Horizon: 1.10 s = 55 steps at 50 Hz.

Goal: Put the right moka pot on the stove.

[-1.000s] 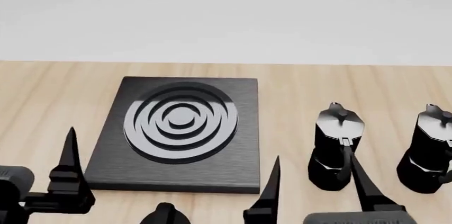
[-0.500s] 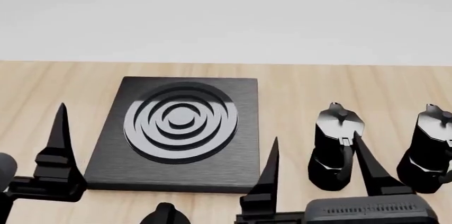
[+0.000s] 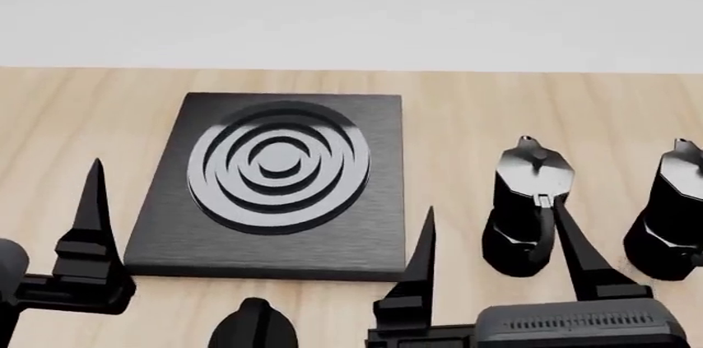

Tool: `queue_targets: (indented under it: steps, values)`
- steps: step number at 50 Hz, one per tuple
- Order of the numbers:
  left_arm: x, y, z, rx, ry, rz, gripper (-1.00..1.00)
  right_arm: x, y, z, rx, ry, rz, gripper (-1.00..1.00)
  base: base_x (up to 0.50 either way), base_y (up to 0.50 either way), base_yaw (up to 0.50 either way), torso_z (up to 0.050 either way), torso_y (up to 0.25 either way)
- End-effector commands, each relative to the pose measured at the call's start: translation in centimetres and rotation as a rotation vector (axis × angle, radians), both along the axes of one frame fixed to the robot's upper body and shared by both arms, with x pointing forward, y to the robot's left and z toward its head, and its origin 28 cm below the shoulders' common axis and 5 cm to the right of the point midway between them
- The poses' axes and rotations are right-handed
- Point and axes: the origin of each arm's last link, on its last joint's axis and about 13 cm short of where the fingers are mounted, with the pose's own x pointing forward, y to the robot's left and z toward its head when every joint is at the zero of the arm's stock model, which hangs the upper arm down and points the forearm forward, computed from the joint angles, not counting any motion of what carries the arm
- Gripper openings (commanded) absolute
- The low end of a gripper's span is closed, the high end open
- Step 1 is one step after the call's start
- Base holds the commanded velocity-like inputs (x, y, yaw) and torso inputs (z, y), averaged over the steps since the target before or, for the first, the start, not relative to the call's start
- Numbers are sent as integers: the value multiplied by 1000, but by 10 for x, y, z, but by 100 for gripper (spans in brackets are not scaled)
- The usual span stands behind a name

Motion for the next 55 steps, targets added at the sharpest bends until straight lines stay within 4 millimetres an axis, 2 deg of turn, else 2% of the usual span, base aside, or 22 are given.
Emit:
queue_targets:
  steps: [1, 37, 48, 55]
  values:
    - [0, 0, -1, 0, 0, 3, 100, 0, -1, 1, -9, -5, -4, 100, 0, 0, 0, 0, -125]
    - [1, 1, -1, -21, 8, 3, 100, 1, 0, 0, -28, -3, -10, 100, 0, 0, 0, 0, -123]
    - [0, 1, 1, -21, 2, 8, 100, -5, -10, 7, -22, -36, -12, 100, 0, 0, 0, 0, 0]
    - [0, 1, -1, -15, 0, 9, 100, -13, -24, 14, -32, -81, -20, 100, 0, 0, 0, 0, 0]
